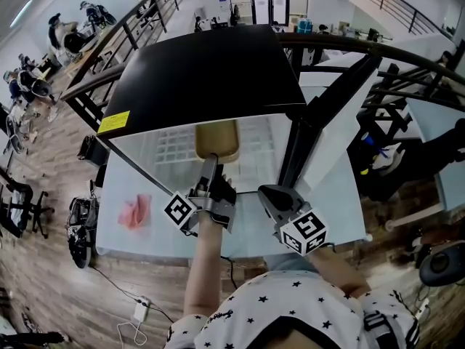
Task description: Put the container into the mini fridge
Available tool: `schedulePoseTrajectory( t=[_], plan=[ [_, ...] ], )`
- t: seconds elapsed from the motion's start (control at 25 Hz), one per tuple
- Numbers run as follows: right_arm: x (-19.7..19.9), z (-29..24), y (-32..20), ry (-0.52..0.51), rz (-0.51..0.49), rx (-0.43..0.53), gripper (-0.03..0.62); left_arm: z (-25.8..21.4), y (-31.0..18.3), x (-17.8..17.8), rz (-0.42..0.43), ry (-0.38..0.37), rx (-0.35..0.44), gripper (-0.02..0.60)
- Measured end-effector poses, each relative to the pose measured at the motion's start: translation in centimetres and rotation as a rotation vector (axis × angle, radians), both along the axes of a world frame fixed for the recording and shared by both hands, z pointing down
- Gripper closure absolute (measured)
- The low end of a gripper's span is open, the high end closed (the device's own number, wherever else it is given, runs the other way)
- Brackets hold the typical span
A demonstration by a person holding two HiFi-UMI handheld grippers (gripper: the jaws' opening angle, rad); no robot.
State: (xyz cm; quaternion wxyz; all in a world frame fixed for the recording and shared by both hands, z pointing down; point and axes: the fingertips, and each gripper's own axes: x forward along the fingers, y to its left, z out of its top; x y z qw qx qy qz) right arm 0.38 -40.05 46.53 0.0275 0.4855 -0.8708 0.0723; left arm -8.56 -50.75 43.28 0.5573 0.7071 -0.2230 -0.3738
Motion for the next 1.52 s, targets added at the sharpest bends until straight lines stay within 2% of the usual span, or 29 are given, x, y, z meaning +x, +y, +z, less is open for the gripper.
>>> schedulePoseTrajectory(
  t=[0.44,0.6,0.76,0.84,0.88,1.04,1.28,1.52],
  plan=[
    [-0.6,-0.5,3.7,0.000,0.000,0.013,0.572,0.2,5.2,-0.5,0.022,-0.054,0.015,0.252],
    [-1.0,-0.7,5.3,-0.013,0.006,0.014,0.572,1.4,7.6,-1.0,0.013,-0.155,0.004,0.360],
    [-1.6,-0.8,6.9,-0.027,0.013,0.014,0.572,2.5,10.2,-2.0,-0.007,-0.211,-0.032,0.484],
    [-1.9,-0.8,7.8,-0.030,0.012,0.012,0.572,3.3,11.5,-2.4,-0.020,-0.260,-0.050,0.563],
    [-2.1,-0.8,8.3,-0.032,0.011,0.011,0.572,3.5,12.1,-2.6,-0.026,-0.286,-0.048,0.571],
    [-2.8,-0.7,10.0,-0.039,0.003,-0.003,0.572,3.6,14.3,-3.3,-0.059,-0.413,0.006,0.577],
    [-3.0,-0.7,11.6,-0.073,-0.009,-0.023,0.572,3.8,17.0,-3.6,-0.121,-0.738,0.130,0.577],
    [-2.1,-1.3,13.3,-0.087,-0.038,-0.027,0.572,3.7,20.3,-2.8,-0.163,-0.886,0.169,0.577]
  ],
)
